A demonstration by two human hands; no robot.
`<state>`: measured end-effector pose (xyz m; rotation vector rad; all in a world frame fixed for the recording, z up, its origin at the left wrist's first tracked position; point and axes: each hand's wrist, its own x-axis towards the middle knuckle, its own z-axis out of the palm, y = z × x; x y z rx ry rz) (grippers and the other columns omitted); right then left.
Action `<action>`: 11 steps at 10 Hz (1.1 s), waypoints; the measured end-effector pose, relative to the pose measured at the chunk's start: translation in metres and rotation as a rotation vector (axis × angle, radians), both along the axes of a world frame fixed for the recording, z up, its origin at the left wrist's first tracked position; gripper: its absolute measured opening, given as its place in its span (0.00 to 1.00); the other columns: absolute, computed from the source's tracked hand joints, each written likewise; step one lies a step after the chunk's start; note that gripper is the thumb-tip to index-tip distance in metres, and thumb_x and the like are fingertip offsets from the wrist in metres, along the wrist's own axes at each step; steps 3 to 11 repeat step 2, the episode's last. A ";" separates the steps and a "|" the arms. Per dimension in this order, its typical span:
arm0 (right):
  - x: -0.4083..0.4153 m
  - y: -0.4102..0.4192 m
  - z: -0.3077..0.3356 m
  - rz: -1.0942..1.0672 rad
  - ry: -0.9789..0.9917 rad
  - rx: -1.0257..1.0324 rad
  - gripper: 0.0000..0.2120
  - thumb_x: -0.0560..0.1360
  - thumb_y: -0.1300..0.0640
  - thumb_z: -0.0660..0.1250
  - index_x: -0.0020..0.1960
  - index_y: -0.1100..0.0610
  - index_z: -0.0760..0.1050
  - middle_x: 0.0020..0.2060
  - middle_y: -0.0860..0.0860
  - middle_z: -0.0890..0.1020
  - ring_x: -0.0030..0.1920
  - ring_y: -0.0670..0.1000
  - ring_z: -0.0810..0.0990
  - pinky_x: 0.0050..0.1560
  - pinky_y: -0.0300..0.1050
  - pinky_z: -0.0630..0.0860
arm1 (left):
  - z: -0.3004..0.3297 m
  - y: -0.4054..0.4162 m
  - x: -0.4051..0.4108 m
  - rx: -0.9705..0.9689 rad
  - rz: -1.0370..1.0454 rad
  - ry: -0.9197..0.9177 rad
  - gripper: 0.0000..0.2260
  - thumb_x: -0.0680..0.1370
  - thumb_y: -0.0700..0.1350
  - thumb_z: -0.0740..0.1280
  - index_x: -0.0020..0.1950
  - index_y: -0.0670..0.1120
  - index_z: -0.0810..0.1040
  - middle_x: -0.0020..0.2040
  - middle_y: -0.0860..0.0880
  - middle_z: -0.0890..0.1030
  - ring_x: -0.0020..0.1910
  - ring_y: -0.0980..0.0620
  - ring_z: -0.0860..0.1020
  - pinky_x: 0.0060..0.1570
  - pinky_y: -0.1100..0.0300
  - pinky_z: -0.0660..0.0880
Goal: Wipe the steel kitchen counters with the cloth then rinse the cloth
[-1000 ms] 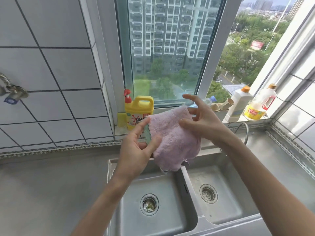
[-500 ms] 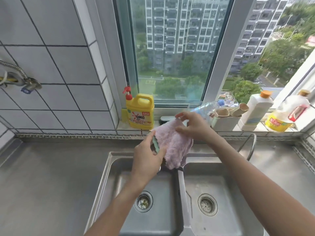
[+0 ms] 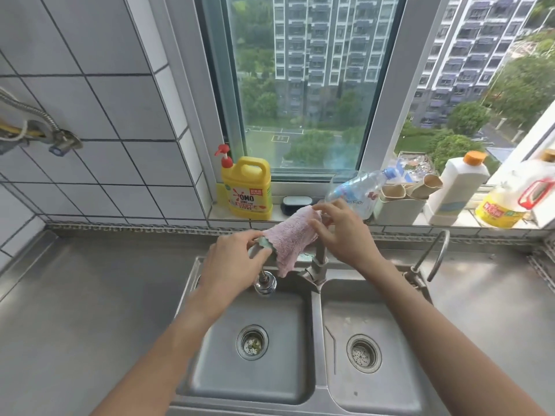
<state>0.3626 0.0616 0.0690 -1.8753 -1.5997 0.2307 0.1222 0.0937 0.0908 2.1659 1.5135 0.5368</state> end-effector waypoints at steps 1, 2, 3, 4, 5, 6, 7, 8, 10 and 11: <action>0.008 -0.013 0.001 -0.005 0.058 0.015 0.14 0.81 0.52 0.71 0.64 0.56 0.81 0.50 0.49 0.79 0.42 0.49 0.82 0.51 0.52 0.81 | 0.002 0.009 -0.017 -0.007 0.005 -0.014 0.20 0.76 0.62 0.70 0.67 0.62 0.78 0.49 0.64 0.87 0.39 0.51 0.87 0.55 0.52 0.81; 0.027 -0.042 -0.006 0.006 0.107 -0.062 0.09 0.79 0.56 0.74 0.58 0.57 0.83 0.41 0.50 0.84 0.39 0.48 0.83 0.48 0.51 0.83 | -0.009 0.016 -0.049 -0.089 0.028 -0.183 0.11 0.78 0.56 0.72 0.60 0.61 0.80 0.43 0.68 0.85 0.28 0.57 0.84 0.40 0.59 0.79; 0.027 -0.042 -0.006 0.006 0.107 -0.062 0.09 0.79 0.56 0.74 0.58 0.57 0.83 0.41 0.50 0.84 0.39 0.48 0.83 0.48 0.51 0.83 | -0.009 0.016 -0.049 -0.089 0.028 -0.183 0.11 0.78 0.56 0.72 0.60 0.61 0.80 0.43 0.68 0.85 0.28 0.57 0.84 0.40 0.59 0.79; 0.027 -0.042 -0.006 0.006 0.107 -0.062 0.09 0.79 0.56 0.74 0.58 0.57 0.83 0.41 0.50 0.84 0.39 0.48 0.83 0.48 0.51 0.83 | -0.009 0.016 -0.049 -0.089 0.028 -0.183 0.11 0.78 0.56 0.72 0.60 0.61 0.80 0.43 0.68 0.85 0.28 0.57 0.84 0.40 0.59 0.79; 0.027 -0.042 -0.006 0.006 0.107 -0.062 0.09 0.79 0.56 0.74 0.58 0.57 0.83 0.41 0.50 0.84 0.39 0.48 0.83 0.48 0.51 0.83 | -0.009 0.016 -0.049 -0.089 0.028 -0.183 0.11 0.78 0.56 0.72 0.60 0.61 0.80 0.43 0.68 0.85 0.28 0.57 0.84 0.40 0.59 0.79; 0.027 -0.042 -0.006 0.006 0.107 -0.062 0.09 0.79 0.56 0.74 0.58 0.57 0.83 0.41 0.50 0.84 0.39 0.48 0.83 0.48 0.51 0.83 | -0.009 0.016 -0.049 -0.089 0.028 -0.183 0.11 0.78 0.56 0.72 0.60 0.61 0.80 0.43 0.68 0.85 0.28 0.57 0.84 0.40 0.59 0.79; 0.027 -0.042 -0.006 0.006 0.107 -0.062 0.09 0.79 0.56 0.74 0.58 0.57 0.83 0.41 0.50 0.84 0.39 0.48 0.83 0.48 0.51 0.83 | -0.009 0.016 -0.049 -0.089 0.028 -0.183 0.11 0.78 0.56 0.72 0.60 0.61 0.80 0.43 0.68 0.85 0.28 0.57 0.84 0.40 0.59 0.79; 0.027 -0.042 -0.006 0.006 0.107 -0.062 0.09 0.79 0.56 0.74 0.58 0.57 0.83 0.41 0.50 0.84 0.39 0.48 0.83 0.48 0.51 0.83 | -0.009 0.016 -0.049 -0.089 0.028 -0.183 0.11 0.78 0.56 0.72 0.60 0.61 0.80 0.43 0.68 0.85 0.28 0.57 0.84 0.40 0.59 0.79; 0.027 -0.042 -0.006 0.006 0.107 -0.062 0.09 0.79 0.56 0.74 0.58 0.57 0.83 0.41 0.50 0.84 0.39 0.48 0.83 0.48 0.51 0.83 | -0.009 0.016 -0.049 -0.089 0.028 -0.183 0.11 0.78 0.56 0.72 0.60 0.61 0.80 0.43 0.68 0.85 0.28 0.57 0.84 0.40 0.59 0.79; 0.027 -0.042 -0.006 0.006 0.107 -0.062 0.09 0.79 0.56 0.74 0.58 0.57 0.83 0.41 0.50 0.84 0.39 0.48 0.83 0.48 0.51 0.83 | -0.009 0.016 -0.049 -0.089 0.028 -0.183 0.11 0.78 0.56 0.72 0.60 0.61 0.80 0.43 0.68 0.85 0.28 0.57 0.84 0.40 0.59 0.79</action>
